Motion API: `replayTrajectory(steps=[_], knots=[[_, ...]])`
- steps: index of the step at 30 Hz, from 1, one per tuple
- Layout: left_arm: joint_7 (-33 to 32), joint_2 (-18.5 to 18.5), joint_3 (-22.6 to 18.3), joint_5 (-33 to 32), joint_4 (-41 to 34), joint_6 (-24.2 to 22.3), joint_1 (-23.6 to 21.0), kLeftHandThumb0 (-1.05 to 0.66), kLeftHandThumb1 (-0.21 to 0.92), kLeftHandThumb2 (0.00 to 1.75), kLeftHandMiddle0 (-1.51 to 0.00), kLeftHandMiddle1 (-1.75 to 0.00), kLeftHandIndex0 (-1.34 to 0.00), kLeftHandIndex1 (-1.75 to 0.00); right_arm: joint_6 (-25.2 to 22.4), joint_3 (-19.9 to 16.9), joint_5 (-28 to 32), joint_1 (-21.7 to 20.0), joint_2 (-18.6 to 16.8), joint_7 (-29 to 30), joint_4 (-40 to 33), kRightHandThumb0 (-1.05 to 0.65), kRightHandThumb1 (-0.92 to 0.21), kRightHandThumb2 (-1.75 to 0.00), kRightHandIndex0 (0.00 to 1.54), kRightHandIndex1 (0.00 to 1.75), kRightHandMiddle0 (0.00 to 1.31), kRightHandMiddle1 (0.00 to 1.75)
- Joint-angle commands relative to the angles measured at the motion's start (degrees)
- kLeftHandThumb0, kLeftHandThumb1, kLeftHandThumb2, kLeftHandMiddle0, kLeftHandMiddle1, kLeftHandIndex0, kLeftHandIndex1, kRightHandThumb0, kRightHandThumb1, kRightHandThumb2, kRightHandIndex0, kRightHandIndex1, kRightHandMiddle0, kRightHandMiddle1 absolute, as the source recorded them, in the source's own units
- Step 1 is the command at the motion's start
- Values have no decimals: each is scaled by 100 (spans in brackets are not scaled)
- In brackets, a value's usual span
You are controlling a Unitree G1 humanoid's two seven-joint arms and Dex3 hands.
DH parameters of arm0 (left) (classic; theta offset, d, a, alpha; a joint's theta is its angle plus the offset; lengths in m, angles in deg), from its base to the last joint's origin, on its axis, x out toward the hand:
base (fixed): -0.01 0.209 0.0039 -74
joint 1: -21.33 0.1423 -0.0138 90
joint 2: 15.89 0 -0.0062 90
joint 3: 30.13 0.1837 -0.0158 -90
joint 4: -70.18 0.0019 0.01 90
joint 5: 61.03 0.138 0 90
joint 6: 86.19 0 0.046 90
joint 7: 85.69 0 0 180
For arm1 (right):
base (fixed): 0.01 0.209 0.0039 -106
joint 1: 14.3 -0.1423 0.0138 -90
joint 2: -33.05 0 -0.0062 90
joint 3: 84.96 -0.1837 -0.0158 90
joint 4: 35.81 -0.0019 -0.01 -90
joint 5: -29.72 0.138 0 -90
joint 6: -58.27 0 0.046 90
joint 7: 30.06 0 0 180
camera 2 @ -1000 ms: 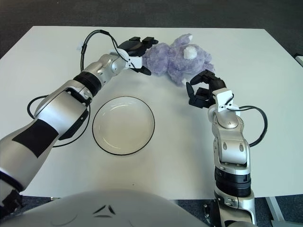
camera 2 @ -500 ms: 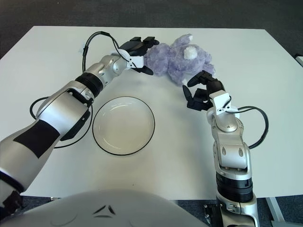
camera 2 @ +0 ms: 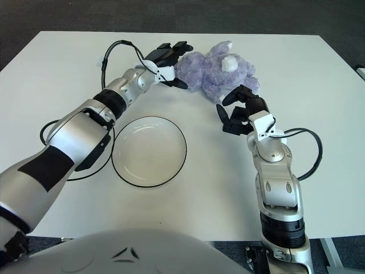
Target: Put the doll into the plate.
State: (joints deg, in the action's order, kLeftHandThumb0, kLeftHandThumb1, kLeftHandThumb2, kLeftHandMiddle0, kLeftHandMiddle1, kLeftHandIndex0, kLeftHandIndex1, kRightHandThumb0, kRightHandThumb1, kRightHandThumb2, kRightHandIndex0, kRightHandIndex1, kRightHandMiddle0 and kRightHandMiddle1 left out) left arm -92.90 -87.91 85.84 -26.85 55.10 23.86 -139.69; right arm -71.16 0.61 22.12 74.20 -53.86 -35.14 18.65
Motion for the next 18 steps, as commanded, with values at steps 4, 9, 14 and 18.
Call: replayTrajectory(steps=[4,9,14,18], knots=[[-163,81,-31,-18,65,-99,106,-86,69,33,-5,-85,0,-78,296,115,-206,137,111,-50,-96,-41,-56,-100,92,175,42,175],[-211,138,14,36,85,-202,107,-86,61,49,-1,-108,0,-78,351,200,-361,205,119,-40,-180,-41,-56,-101,92,175,43,175],[-237,174,45,73,95,-269,109,-86,58,53,0,-122,0,-76,388,222,-439,238,92,-54,-227,-41,-56,-101,92,175,43,175],[-270,193,79,102,96,-294,116,-87,58,54,0,-136,0,-76,416,220,-511,231,92,-41,-251,-41,-56,-101,92,175,43,175]])
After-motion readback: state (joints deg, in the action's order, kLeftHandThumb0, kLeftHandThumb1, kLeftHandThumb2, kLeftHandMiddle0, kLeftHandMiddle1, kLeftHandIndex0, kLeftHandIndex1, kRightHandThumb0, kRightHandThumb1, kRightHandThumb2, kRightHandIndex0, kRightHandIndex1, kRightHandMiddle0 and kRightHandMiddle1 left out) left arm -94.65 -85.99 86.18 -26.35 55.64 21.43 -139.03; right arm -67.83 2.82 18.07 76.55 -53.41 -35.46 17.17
